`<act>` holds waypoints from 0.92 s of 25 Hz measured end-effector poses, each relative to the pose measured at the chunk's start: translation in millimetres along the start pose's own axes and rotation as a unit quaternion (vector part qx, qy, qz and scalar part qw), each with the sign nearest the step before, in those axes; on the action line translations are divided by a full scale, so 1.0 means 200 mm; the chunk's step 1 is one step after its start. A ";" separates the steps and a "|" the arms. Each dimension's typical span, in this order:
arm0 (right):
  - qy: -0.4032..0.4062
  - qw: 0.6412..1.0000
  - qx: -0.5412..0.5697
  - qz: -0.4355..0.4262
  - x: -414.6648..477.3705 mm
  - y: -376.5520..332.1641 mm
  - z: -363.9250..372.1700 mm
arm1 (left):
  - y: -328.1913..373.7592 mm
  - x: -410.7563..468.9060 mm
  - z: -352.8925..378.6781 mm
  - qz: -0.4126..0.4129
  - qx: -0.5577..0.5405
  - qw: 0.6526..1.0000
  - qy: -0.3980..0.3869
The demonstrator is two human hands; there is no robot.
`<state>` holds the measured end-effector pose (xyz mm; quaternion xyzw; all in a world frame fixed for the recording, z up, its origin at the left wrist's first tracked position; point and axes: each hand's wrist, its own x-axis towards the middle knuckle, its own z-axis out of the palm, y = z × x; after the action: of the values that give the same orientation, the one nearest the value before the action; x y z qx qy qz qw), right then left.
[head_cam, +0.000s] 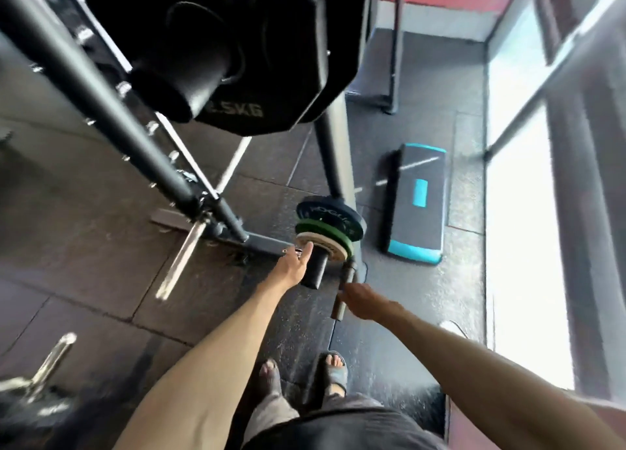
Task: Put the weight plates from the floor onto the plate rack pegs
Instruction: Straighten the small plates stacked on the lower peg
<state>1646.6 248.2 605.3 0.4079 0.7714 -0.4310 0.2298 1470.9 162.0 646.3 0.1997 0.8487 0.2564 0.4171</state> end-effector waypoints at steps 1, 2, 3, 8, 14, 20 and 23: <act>0.024 0.999 0.048 0.006 -0.01 0.00 0.00 | 0.01 0.03 0.00 0.025 -0.020 0.999 -0.023; 0.041 0.997 0.071 0.015 -0.01 -0.01 -0.01 | 0.02 0.05 0.00 0.054 -0.041 0.997 -0.043; 0.061 0.994 0.092 0.017 -0.01 -0.03 -0.01 | 0.05 0.04 -0.01 0.063 -0.052 0.995 -0.060; 0.127 0.982 0.139 0.026 0.01 -0.17 -0.03 | 0.08 0.09 -0.05 0.019 -0.044 0.995 -0.092; 0.164 0.963 0.211 0.038 0.08 -0.29 -0.05 | 0.06 0.19 -0.12 -0.006 -0.073 0.987 -0.145; 0.179 0.960 0.210 0.046 0.19 -0.30 -0.14 | 0.09 0.27 -0.10 0.030 -0.044 0.992 -0.114; 0.169 0.961 0.214 0.046 0.21 -0.31 -0.22 | 0.17 0.32 -0.09 0.053 -0.092 0.987 -0.122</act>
<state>1571.4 285.5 628.9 0.5498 0.6691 -0.4995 0.0227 1422.9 219.5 636.9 0.2353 0.7527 0.3290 0.5195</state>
